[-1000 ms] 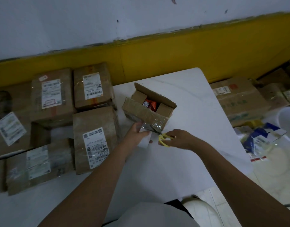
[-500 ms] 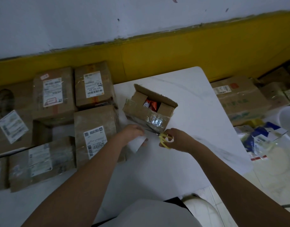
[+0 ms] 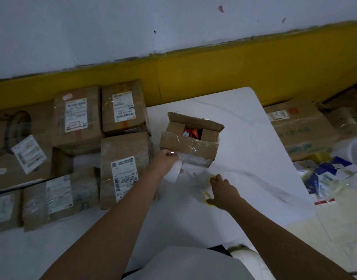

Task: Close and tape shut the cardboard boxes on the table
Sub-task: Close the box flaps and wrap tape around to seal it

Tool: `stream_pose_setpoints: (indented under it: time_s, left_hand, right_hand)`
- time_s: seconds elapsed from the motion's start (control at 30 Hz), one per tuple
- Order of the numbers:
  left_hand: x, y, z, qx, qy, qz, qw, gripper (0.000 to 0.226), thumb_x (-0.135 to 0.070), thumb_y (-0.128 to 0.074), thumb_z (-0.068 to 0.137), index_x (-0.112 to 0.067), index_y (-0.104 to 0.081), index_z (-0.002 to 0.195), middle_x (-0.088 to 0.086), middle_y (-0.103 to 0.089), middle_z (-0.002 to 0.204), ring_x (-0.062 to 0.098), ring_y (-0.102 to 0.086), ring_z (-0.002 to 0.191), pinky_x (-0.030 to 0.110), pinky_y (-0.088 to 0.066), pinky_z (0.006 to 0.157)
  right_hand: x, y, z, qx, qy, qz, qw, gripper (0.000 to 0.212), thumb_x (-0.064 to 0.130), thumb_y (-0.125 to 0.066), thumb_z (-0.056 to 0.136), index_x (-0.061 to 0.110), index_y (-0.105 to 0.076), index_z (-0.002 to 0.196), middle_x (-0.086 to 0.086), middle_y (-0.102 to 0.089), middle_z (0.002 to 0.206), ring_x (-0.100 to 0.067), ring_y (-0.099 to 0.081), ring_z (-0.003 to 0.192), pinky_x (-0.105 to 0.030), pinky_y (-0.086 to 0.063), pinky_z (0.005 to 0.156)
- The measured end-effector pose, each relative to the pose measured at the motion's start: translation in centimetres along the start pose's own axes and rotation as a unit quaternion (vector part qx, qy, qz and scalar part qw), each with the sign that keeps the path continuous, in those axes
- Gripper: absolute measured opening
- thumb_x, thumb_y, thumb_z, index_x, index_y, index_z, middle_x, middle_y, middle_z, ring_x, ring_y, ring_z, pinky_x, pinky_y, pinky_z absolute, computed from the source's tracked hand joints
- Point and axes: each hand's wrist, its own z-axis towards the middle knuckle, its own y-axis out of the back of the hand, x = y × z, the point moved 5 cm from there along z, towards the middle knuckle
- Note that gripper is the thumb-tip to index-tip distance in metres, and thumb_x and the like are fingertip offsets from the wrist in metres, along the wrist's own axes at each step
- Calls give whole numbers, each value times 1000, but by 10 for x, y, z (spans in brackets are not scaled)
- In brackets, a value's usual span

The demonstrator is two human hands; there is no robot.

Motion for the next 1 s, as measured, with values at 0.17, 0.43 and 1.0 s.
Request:
stream_pose_setpoints:
  time_s: [0.17,0.43,1.0]
  left_hand:
    - [2,2,-6,13,-3,12,1000,10,-14,-59,96,-10,-57,105,19,-70,100,31,-72,66,36,-58,59]
    - [11,3,-18,-8,20,-18,1000,16,-17,-64,93,-11,-59,107,17,-72,97,28,-72,66,35,-57,58]
    - [11,15,-53,-25,13,-72,997,2,-8,-60,95,-9,-59,96,14,-70,76,26,-65,51,33,-53,62]
  right_hand:
    - [11,8,-7,-15,-15,-11,1000,62,49,-63,90,7,-44,131,-10,-53,126,-27,-58,109,-33,-47,82]
    - [47,98,-36,-441,137,-28,887,35,38,-67,85,15,-65,112,-5,-62,108,-25,-58,97,-35,-49,79]
    - [61,96,13,-262,98,-40,959,53,52,-60,84,9,-54,114,-5,-68,83,-24,-65,67,-28,-43,55]
